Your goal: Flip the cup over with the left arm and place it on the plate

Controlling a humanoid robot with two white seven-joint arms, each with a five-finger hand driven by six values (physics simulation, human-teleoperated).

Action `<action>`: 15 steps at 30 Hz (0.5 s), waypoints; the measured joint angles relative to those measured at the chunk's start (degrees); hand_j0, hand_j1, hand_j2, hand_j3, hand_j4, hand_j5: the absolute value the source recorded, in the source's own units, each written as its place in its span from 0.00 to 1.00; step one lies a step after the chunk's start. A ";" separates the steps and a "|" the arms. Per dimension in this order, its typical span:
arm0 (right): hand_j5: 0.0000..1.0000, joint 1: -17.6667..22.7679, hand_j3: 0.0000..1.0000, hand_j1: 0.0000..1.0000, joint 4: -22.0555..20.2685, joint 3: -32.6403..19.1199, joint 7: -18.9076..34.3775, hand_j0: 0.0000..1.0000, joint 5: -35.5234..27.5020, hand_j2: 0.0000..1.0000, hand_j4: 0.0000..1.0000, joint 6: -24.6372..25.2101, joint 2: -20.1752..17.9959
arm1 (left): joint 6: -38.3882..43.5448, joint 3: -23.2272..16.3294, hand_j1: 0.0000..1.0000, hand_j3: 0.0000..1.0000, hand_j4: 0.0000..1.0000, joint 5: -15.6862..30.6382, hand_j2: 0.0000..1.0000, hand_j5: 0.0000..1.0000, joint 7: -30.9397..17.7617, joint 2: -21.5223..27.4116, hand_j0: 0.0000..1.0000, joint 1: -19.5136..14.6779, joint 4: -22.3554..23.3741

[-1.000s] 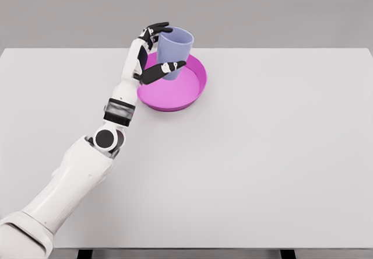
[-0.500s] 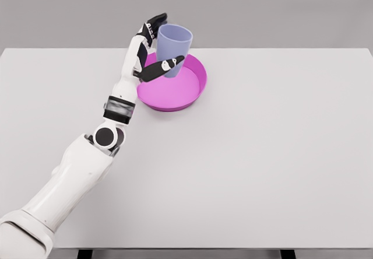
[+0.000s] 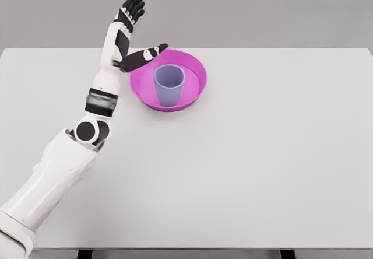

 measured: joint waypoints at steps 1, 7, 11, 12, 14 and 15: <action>1.00 0.00 1.00 1.00 0.00 0.00 0.00 1.00 0.00 1.00 1.00 0.00 0.00 | 0.00 -0.23 1.00 1.00 1.00 1.01 1.00 1.00 -0.01 1.51 1.00 -0.09 -0.62; 1.00 0.00 1.00 1.00 0.00 0.00 0.00 1.00 0.00 1.00 1.00 0.00 0.00 | 0.00 -6.95 1.00 1.00 1.00 -2.26 1.00 1.00 -1.11 21.12 1.00 -2.11 -5.94; 1.00 0.00 1.00 1.00 0.00 0.00 0.00 1.00 0.00 1.00 1.00 0.00 0.00 | 0.02 -8.09 1.00 1.00 1.00 -13.46 1.00 1.00 -1.88 31.19 1.00 0.44 -6.95; 1.00 0.00 1.00 1.00 0.00 0.00 0.00 1.00 0.00 1.00 1.00 0.00 0.00 | 0.02 -8.21 1.00 1.00 1.00 -15.03 1.00 1.00 -2.24 32.84 1.00 0.88 -7.04; 1.00 0.00 1.00 1.00 0.00 0.00 0.00 1.00 0.00 1.00 1.00 0.00 0.00 | 0.02 -8.36 1.00 1.00 1.00 -17.04 1.00 1.00 -3.41 34.87 1.00 2.11 -7.07; 1.00 0.00 1.00 1.00 0.00 0.00 0.00 1.00 0.00 1.00 1.00 0.00 0.00 | 0.02 -8.39 1.00 1.00 1.00 -17.94 1.00 1.00 -4.02 35.47 1.00 2.29 -6.99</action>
